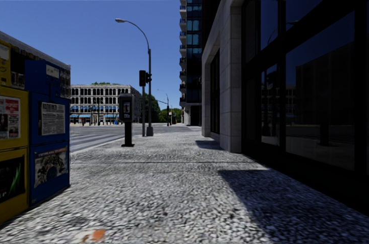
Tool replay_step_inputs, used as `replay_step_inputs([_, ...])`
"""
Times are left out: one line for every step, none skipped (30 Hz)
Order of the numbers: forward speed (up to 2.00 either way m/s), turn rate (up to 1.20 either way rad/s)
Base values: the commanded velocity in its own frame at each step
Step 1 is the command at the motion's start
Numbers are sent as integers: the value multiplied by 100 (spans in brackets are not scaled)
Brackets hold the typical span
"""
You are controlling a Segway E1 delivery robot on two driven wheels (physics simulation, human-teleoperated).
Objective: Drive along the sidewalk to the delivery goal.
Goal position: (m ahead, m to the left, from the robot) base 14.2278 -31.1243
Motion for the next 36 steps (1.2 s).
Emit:
replay_step_inputs([200,0])
replay_step_inputs([200,0])
replay_step_inputs([200,0])
replay_step_inputs([200,0])
replay_step_inputs([200,0])
replay_step_inputs([200,0])
replay_step_inputs([200,0])
replay_step_inputs([200,0])
replay_step_inputs([200,0])
replay_step_inputs([200,0])
replay_step_inputs([200,0])
replay_step_inputs([200,0])
replay_step_inputs([200,0])
replay_step_inputs([200,0])
replay_step_inputs([200,0])
replay_step_inputs([200,0])
replay_step_inputs([200,0])
replay_step_inputs([200,0])
replay_step_inputs([200,0])
replay_step_inputs([200,0])
replay_step_inputs([200,0])
replay_step_inputs([200,0])
replay_step_inputs([200,0])
replay_step_inputs([200,0])
replay_step_inputs([200,0])
replay_step_inputs([200,0])
replay_step_inputs([200,0])
replay_step_inputs([200,0])
replay_step_inputs([200,0])
replay_step_inputs([200,0])
replay_step_inputs([200,0])
replay_step_inputs([200,0])
replay_step_inputs([200,0])
replay_step_inputs([200,0])
replay_step_inputs([200,0])
replay_step_inputs([200,0])
